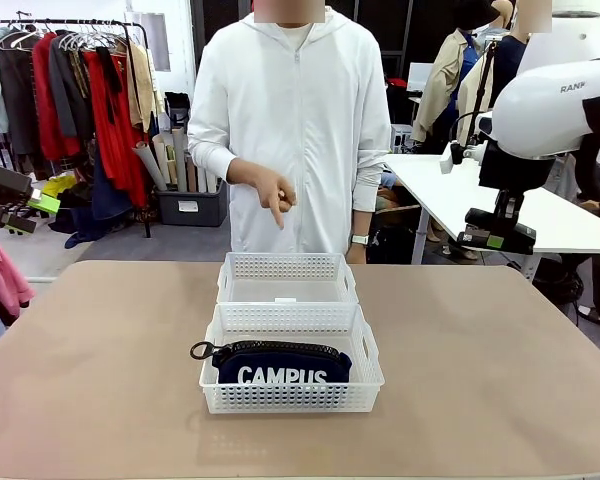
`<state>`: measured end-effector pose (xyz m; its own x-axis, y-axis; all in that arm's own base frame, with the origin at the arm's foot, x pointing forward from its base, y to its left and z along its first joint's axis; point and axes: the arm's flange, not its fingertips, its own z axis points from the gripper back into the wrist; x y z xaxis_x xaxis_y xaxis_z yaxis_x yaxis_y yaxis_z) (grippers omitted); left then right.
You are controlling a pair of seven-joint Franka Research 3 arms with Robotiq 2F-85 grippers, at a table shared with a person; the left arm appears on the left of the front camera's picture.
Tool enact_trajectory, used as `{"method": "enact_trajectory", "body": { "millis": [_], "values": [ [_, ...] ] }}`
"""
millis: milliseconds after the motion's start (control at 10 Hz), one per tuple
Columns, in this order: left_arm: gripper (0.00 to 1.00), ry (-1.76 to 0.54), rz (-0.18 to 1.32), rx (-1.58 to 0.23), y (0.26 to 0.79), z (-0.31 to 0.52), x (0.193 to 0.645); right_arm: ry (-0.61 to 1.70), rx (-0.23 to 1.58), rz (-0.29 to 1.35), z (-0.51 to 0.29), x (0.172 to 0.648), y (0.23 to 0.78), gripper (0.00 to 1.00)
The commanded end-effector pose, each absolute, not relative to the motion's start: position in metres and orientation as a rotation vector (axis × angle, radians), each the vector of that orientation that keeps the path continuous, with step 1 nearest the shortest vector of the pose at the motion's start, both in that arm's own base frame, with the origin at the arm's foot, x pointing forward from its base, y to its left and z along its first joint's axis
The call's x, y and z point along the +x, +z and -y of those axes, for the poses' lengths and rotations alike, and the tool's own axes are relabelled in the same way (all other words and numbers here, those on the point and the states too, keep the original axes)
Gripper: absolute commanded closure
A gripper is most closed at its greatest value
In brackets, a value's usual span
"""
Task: Distribute items into two baskets.
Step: Place the picked Stapler into the Organizing basket as instructed by the person.
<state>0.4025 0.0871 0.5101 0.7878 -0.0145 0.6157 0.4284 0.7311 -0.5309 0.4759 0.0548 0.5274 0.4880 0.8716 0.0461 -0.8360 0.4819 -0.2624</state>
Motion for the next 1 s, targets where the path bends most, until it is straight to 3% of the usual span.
{"method": "enact_trajectory", "body": {
  "millis": [0,900],
  "values": [
    [0.00,-0.258,0.642,-0.736,0.511,-0.087,0.403,1.042,-0.219,0.187,-0.055,0.477,0.531,1.00],
    [0.00,-0.258,0.642,-0.736,0.511,-0.087,0.403,1.047,-0.214,0.184,-0.053,0.487,0.529,1.00]
  ]
}}
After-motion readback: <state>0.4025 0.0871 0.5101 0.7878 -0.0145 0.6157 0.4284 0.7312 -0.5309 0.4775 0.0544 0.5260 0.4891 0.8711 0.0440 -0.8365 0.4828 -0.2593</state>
